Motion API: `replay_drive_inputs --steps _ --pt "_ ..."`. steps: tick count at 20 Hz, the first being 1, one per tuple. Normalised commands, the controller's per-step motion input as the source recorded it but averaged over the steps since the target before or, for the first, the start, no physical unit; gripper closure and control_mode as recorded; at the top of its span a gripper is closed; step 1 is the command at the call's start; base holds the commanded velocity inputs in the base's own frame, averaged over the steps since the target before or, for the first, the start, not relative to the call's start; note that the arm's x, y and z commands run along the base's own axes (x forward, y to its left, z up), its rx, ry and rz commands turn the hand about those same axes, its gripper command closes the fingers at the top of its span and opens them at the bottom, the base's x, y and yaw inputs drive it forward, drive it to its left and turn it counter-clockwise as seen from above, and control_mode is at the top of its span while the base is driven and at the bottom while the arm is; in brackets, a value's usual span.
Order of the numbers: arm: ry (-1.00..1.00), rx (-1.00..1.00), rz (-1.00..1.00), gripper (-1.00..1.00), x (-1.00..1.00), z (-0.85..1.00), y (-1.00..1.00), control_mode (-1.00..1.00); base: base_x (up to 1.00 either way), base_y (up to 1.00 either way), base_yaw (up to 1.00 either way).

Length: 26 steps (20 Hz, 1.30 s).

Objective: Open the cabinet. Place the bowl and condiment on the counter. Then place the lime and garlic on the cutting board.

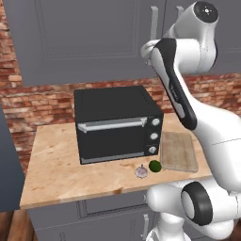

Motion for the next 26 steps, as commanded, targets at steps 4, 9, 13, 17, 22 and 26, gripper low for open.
replay_drive_inputs --steps 4,9,13,17,22,26 --pt "-0.19 0.0 0.0 -1.0 0.23 0.0 0.01 -1.0 0.0 0.0 0.0" --pt "-0.06 0.0 0.0 -1.0 0.25 0.0 0.0 -1.0 0.0 0.0 0.0" --pt "0.0 0.0 0.0 -1.0 0.3 0.0 0.0 -1.0 0.0 0.0 0.0" --pt "0.0 0.0 0.0 -1.0 0.31 0.0 0.02 -1.0 0.0 0.0 0.0" --pt "0.0 0.0 0.0 -1.0 0.28 -0.02 0.11 -1.0 0.0 0.0 0.0" --pt "-0.01 0.0 0.0 -1.0 0.28 -0.11 0.12 -1.0 0.0 0.0 0.0"
